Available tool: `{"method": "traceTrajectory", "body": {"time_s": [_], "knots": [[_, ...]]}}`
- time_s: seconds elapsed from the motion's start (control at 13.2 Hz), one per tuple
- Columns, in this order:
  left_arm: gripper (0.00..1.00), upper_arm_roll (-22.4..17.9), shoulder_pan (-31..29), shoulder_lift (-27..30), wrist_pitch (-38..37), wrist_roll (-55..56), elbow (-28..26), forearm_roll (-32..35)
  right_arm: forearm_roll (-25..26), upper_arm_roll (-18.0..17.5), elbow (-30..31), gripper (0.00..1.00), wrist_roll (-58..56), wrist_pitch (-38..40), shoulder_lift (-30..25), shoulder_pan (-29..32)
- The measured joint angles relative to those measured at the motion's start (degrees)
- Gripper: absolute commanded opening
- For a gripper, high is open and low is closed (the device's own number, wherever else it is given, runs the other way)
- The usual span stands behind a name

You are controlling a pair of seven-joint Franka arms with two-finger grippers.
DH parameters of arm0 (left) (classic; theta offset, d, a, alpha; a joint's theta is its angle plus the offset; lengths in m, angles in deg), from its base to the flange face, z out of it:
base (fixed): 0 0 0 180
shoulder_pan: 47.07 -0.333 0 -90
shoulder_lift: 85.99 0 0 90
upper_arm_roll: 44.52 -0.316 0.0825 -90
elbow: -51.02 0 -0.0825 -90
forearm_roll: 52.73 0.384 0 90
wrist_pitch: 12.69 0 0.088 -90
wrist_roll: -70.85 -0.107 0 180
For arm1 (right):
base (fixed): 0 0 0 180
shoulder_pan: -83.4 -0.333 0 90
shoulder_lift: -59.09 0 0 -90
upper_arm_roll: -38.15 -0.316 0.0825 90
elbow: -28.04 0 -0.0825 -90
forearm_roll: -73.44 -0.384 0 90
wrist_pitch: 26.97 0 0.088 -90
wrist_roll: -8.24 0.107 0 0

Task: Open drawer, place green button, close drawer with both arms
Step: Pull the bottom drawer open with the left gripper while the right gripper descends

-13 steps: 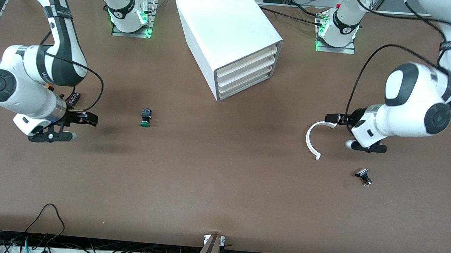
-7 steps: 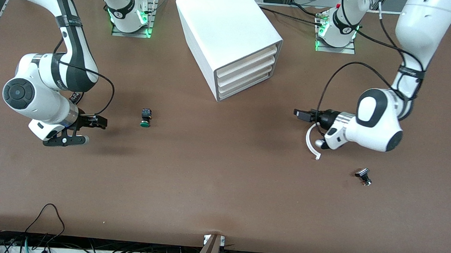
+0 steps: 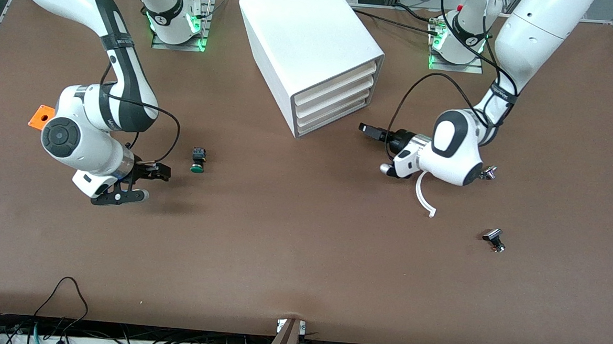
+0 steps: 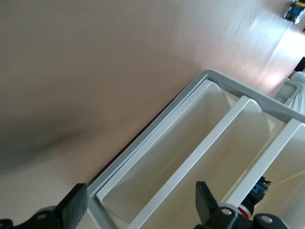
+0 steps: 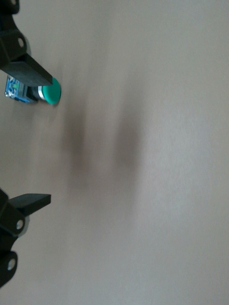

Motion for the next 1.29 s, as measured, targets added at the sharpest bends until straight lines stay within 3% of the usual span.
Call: {"method": "traceTrajectory", "body": {"time_s": [0.38, 0.61, 0.76, 0.83, 0.91, 0.98, 1.06, 1.29], "knots": [[0.94, 1.6, 2.2, 0.0, 3.0, -7.9, -6.0, -14.2, -0.6, -2.8, 3.6, 1.00, 0.7, -5.1, 0.1, -0.4], [0.76, 3.7, 3.3, 0.0, 7.9, -11.4, -9.3, -19.3, -0.6, -2.8, 8.2, 1.00, 0.8, -8.5, -0.4, -0.3], [0.69, 4.9, 3.5, 0.1, 9.1, -11.6, -10.0, -20.5, -0.6, -2.9, 10.3, 1.00, 0.8, -9.6, -1.0, -0.3], [0.58, 5.0, 3.6, 0.1, 9.1, -11.6, -10.1, -20.8, -0.6, -3.1, 10.9, 1.00, 0.8, -9.8, -1.2, -0.3], [0.40, 5.0, 3.6, 0.1, 9.3, -11.6, -10.3, -21.1, -0.6, -3.4, 11.3, 1.00, 0.8, -9.9, -1.2, -0.3], [0.14, 5.0, 3.6, 0.1, 9.6, -11.6, -10.4, -21.2, -0.6, -3.6, 11.5, 1.00, 0.8, -9.9, -1.2, -0.3], [0.00, 5.0, 3.6, 0.0, 9.8, -11.6, -10.5, -21.2, -0.6, -3.7, 11.7, 1.00, 0.8, -10.0, -1.2, -0.3], [0.00, 5.1, 3.5, 0.3, 9.6, -12.5, -10.4, -21.7, -0.6, -4.1, 12.1, 1.00, 0.8, -10.3, -1.1, -0.3]]}}
